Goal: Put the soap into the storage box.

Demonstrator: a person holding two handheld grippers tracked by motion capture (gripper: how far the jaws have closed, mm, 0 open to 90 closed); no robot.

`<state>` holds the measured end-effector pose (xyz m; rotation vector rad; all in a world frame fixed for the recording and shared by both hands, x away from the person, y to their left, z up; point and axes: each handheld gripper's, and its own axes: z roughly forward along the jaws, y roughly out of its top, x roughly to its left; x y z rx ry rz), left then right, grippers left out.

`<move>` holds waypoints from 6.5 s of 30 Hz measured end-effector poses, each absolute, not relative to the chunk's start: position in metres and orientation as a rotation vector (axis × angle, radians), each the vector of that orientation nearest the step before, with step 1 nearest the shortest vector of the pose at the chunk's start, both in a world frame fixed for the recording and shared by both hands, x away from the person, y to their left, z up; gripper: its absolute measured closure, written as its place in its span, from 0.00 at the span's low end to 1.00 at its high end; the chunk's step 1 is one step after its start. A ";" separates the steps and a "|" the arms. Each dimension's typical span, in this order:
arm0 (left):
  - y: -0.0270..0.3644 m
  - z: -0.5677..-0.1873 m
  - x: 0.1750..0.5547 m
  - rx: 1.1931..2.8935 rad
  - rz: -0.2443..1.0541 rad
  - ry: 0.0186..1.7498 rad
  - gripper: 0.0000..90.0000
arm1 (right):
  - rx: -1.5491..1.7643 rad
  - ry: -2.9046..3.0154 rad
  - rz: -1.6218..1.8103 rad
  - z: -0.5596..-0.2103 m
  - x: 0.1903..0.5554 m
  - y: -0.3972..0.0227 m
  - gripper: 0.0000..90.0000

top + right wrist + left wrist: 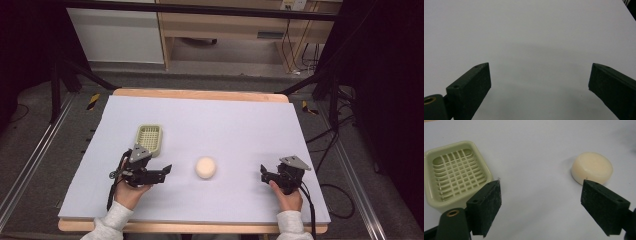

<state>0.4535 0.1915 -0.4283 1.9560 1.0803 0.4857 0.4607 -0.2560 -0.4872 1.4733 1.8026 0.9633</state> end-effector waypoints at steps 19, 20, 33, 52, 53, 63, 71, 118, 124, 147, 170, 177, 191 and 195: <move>0.158 -0.431 0.460 2.020 0.460 1.021 0.19 | 1.472 1.805 0.967 -0.487 0.461 -0.256 0.05; 0.157 -0.432 0.460 2.022 0.458 1.019 0.19 | 1.473 1.805 0.968 -0.487 0.461 -0.256 0.05; 0.139 -0.433 0.465 2.038 0.438 0.998 0.19 | 1.474 1.807 0.965 -0.487 0.461 -0.256 0.05; 0.110 -0.436 0.473 2.066 0.412 0.960 0.17 | 1.473 1.806 0.965 -0.487 0.461 -0.256 0.05; 0.110 -0.436 0.473 2.066 0.412 0.960 0.17 | 1.473 1.806 0.965 -0.487 0.461 -0.256 0.05; 0.099 -0.439 0.478 2.065 0.392 0.964 0.17 | 1.474 1.807 0.965 -0.487 0.461 -0.256 0.05; 0.089 -0.442 0.482 2.064 0.379 0.961 0.16 | 1.473 1.806 0.966 -0.487 0.461 -0.256 0.05; 0.058 -0.470 0.497 2.158 0.331 0.958 0.17 | 1.475 1.810 0.970 -0.487 0.461 -0.256 0.05; 0.057 -0.473 0.500 2.161 0.318 0.972 0.19 | 1.475 1.811 0.971 -0.487 0.461 -0.257 0.05; 0.057 -0.474 0.501 2.156 0.285 0.976 0.25 | 1.477 1.815 0.973 -0.487 0.461 -0.257 0.05; 0.063 -0.465 0.499 2.146 0.299 0.968 0.25 | 1.480 1.816 0.976 -0.487 0.461 -0.257 0.05; 0.071 -0.455 0.494 2.169 0.315 0.934 0.25 | 1.477 1.816 0.974 -0.487 0.461 -0.257 0.05; 0.092 -0.436 0.488 2.160 0.340 0.928 0.25 | 1.478 1.816 0.972 -0.487 0.461 -0.256 0.05; 0.099 -0.432 0.488 2.155 0.351 0.932 0.25 | 1.478 1.814 0.971 -0.487 0.461 -0.256 0.05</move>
